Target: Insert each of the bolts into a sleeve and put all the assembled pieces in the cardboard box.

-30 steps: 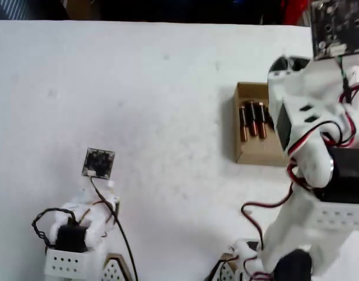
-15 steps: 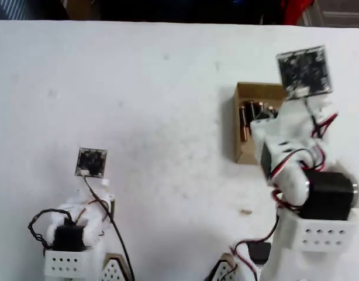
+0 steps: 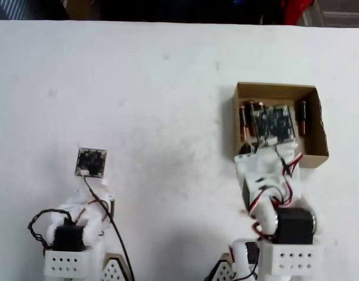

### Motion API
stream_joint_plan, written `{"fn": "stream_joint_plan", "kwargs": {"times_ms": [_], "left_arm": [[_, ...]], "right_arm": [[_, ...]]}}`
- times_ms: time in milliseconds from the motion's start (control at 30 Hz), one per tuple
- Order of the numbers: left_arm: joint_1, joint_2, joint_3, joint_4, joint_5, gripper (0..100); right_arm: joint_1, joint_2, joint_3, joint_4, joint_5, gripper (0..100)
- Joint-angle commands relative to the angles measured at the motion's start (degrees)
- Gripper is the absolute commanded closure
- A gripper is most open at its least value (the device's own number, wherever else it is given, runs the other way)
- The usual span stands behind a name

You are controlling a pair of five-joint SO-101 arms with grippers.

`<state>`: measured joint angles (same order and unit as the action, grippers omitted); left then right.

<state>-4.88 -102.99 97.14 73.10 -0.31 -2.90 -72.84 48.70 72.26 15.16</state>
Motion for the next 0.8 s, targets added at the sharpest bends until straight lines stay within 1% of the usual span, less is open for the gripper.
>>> {"fn": "stream_joint_plan", "kwargs": {"times_ms": [0,167,633,767], "left_arm": [[-0.4,-0.75,-0.09,0.26,0.09,98],[-0.4,-0.75,-0.09,0.26,0.09,98],[-0.4,-0.75,-0.09,0.26,0.09,98],[-0.4,-0.75,-0.09,0.26,0.09,98]], "right_arm": [[-0.22,-5.41,3.87,-1.45,2.37,98.2],[-0.13,-12.0,9.49,-1.36,3.08,98.2],[-0.04,-28.26,19.43,-1.27,3.08,98.1],[-0.13,-30.64,21.63,-1.27,3.08,98.1]]}}
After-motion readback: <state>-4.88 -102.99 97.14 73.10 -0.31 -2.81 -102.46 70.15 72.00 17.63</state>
